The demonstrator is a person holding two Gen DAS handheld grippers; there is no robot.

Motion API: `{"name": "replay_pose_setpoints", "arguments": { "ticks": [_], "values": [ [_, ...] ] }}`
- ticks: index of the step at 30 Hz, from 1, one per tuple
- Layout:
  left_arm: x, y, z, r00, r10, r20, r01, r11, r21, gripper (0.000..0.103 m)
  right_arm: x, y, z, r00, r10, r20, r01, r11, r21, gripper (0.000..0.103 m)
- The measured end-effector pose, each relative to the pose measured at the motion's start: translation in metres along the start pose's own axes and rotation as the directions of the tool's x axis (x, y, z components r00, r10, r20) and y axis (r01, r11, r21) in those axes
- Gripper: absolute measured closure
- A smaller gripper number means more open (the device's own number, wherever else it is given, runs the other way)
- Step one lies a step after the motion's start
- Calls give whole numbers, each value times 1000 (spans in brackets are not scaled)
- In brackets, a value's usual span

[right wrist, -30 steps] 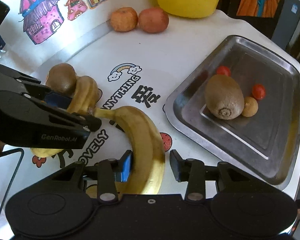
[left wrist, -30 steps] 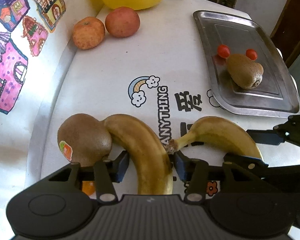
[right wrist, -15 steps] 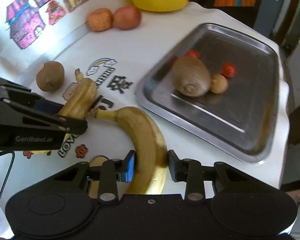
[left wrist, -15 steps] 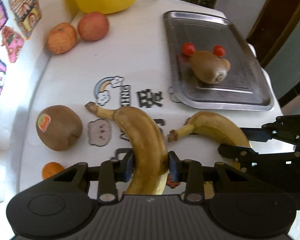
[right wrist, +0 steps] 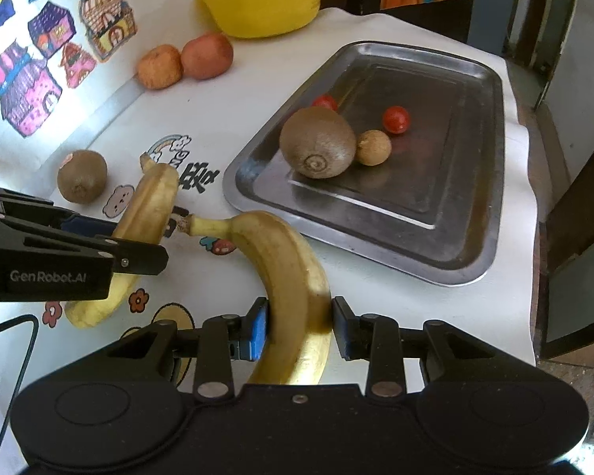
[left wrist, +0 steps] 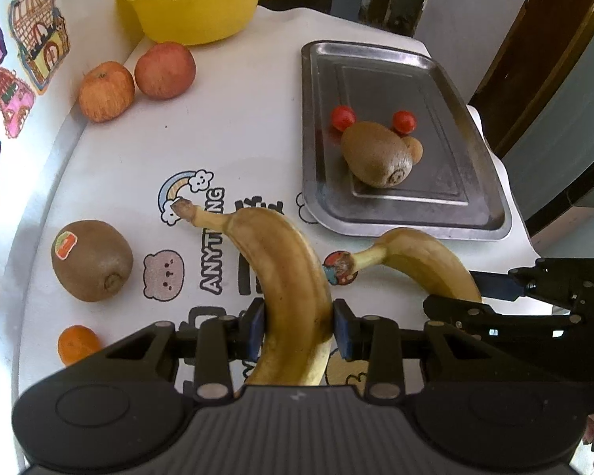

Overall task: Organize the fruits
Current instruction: 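Lift both bananas and carry them over the metal tray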

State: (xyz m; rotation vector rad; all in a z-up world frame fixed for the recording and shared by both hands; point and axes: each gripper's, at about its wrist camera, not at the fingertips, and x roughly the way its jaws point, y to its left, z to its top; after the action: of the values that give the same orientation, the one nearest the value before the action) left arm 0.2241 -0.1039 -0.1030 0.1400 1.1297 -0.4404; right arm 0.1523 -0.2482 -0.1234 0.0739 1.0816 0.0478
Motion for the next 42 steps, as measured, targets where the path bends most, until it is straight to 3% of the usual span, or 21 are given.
{"name": "replay_pose_setpoints", "arguments": {
  "ticks": [18,33,42],
  "values": [
    [-14,-16,17,998,17,57,-18,1000,9,64,-30,-30,3,991,15,130,-32,991,131,67],
    [-32,-20,63,988,10,157,-11,1000,5,65,-55,-54,31,972,-23,233,-22,982,187,67],
    [-18,-31,106,980,-15,197,8,999,38,65,-51,-82,50,966,-66,248,7,973,231,67]
  ]
}}
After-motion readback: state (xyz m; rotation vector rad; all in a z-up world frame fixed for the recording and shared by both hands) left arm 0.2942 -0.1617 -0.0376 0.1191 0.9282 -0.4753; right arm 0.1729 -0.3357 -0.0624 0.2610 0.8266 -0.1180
